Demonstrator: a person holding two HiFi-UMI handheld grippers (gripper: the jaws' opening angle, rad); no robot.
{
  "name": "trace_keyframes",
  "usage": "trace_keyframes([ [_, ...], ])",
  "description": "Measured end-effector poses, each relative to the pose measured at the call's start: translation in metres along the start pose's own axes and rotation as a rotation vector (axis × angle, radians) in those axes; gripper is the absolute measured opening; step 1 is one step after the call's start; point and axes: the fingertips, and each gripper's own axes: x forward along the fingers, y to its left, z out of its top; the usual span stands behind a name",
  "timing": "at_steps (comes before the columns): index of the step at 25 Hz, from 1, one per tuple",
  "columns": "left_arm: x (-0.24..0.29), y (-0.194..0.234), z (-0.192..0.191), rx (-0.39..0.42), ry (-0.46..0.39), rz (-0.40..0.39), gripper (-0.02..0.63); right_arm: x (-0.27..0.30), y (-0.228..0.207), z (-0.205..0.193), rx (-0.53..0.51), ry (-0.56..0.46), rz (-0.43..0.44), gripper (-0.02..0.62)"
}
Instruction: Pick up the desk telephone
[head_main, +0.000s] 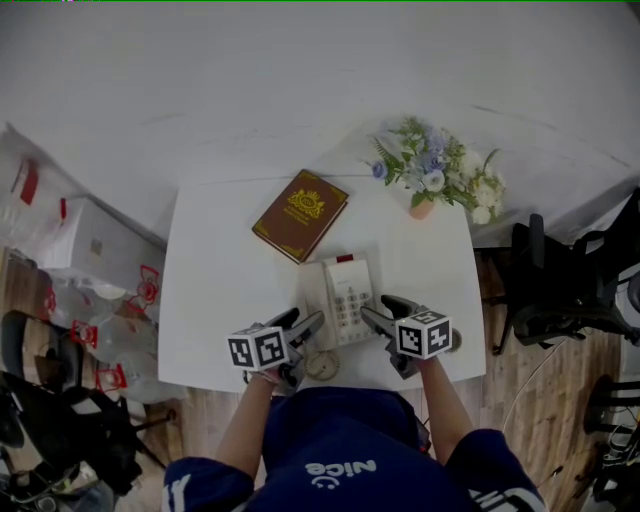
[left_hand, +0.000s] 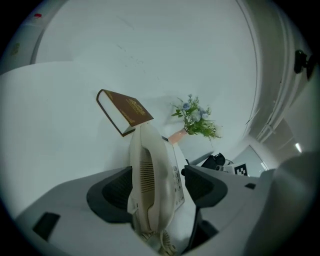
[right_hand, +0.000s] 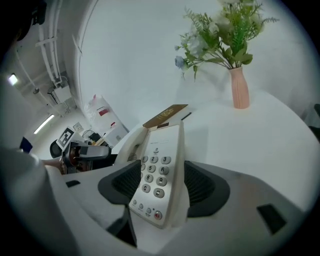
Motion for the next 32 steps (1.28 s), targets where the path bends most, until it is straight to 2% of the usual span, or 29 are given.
trace_keyframes([
  [7,0.015,0.013,0.001,-0.120,0.059,-0.018,0.339,0.021,-0.019,0.001,0.103,0.086,0.063,0.279],
  [13,0.029,0.018,-0.001,-0.152,0.127,-0.063,0.347,0.036,-0.028,-0.002,0.244,0.137,0.145,0.279],
  [16,0.033,0.017,-0.001,-0.140,0.156,-0.076,0.347,0.041,-0.026,-0.003,0.249,0.165,0.183,0.279],
  [22,0.037,0.015,-0.004,-0.188,0.188,-0.140,0.350,0.050,-0.013,-0.001,0.249,0.210,0.252,0.279],
  [32,0.040,0.017,-0.005,-0.208,0.173,-0.177,0.368,0.053,-0.015,-0.002,0.280,0.224,0.256,0.281],
])
